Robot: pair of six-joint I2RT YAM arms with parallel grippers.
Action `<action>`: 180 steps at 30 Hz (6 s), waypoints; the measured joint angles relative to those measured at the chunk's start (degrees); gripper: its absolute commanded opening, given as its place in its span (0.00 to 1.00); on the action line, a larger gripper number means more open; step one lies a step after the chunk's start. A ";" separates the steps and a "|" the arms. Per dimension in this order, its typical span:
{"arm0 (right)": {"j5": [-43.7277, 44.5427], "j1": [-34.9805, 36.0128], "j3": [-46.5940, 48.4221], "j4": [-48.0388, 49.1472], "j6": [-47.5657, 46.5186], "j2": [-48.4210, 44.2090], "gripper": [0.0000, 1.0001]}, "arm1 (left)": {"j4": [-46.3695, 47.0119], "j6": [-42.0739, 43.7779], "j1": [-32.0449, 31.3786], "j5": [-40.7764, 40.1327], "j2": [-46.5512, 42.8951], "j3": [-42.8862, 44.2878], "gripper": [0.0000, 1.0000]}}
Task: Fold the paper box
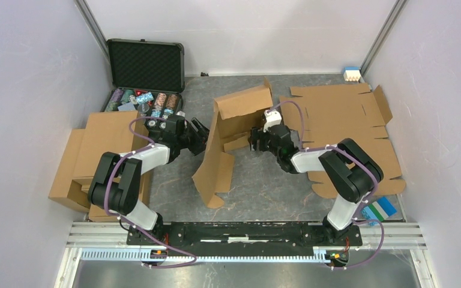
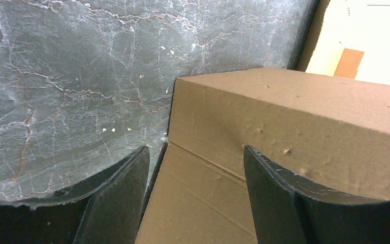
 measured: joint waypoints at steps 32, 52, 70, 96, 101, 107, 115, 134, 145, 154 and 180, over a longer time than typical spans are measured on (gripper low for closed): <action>-1.68 -0.37 -0.61 -3.48 6.49 -0.59 0.00 | -2.78 0.76 -0.33 0.17 0.85 1.97 0.74; -11.54 -0.61 7.08 6.08 10.95 6.14 0.09 | -9.40 4.87 2.38 0.02 4.37 18.34 0.75; -11.85 -1.11 15.30 3.89 11.93 14.80 0.10 | -4.72 6.91 1.77 10.40 19.17 24.46 0.69; -11.08 -0.79 18.45 -1.90 14.86 17.92 0.06 | 9.16 6.97 -0.20 15.65 22.34 19.21 0.66; -11.72 -0.57 19.56 -3.82 14.84 18.10 0.05 | 9.09 6.99 -0.24 16.11 22.34 19.19 0.66; -10.58 -0.13 20.90 -4.98 14.40 18.75 0.03 | 8.90 7.02 -0.24 16.09 22.34 19.21 0.66; -8.83 0.90 21.14 -5.25 12.24 18.67 0.03 | 8.20 7.06 -0.24 15.91 22.34 19.19 0.66; -11.89 2.05 21.03 -9.03 8.15 14.21 0.04 | 5.97 8.90 -0.57 14.75 22.16 19.21 0.66; -13.07 2.34 17.07 -6.25 8.55 14.25 0.03 | 5.60 9.01 -0.59 14.75 22.14 19.19 0.65; -12.15 2.34 15.63 -3.82 9.62 14.97 0.03 | 5.60 9.05 -0.57 14.60 22.05 19.12 0.65; -7.72 -2.08 -6.03 -14.45 -1.22 -27.28 0.35 | -7.28 8.81 -0.55 -1.84 -16.41 1.14 0.99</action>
